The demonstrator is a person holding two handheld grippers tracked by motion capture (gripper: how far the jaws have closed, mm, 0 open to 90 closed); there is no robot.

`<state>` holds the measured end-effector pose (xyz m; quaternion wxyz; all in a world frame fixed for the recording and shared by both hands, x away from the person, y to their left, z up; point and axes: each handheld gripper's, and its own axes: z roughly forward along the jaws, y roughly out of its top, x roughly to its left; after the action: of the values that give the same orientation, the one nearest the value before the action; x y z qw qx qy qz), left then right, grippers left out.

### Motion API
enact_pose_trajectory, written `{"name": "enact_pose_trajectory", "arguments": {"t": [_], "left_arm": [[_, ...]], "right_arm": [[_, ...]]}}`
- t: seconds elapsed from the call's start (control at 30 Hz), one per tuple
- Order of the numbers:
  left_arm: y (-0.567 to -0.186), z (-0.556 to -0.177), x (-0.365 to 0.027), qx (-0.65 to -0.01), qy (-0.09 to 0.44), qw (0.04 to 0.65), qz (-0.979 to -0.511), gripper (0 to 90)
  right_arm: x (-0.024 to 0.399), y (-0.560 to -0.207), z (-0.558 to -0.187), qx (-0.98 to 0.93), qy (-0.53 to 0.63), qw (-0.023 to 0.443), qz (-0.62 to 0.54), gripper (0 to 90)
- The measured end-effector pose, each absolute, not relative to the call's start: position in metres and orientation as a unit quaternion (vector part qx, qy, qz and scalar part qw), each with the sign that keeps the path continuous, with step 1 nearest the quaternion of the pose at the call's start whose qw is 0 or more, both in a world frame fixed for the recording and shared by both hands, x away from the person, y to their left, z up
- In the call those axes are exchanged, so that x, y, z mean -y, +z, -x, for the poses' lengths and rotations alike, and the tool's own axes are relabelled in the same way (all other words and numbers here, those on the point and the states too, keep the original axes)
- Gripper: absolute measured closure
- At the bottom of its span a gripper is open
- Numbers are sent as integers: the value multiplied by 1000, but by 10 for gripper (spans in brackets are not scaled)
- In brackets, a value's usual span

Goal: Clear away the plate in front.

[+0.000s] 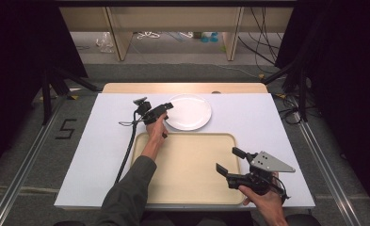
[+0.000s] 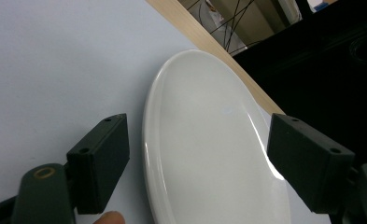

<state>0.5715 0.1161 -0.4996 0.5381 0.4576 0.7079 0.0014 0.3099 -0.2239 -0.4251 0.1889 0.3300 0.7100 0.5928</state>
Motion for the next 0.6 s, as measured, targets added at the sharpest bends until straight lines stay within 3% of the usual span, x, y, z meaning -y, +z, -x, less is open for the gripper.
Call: {"name": "enact_pose_trajectory", "arguments": {"t": [0.6], "left_arm": [[-507,-571,-107,-712,-28,547,-439,225]], "right_arm": [[223,-425,-311,-716,589,196,-319,184]]}}
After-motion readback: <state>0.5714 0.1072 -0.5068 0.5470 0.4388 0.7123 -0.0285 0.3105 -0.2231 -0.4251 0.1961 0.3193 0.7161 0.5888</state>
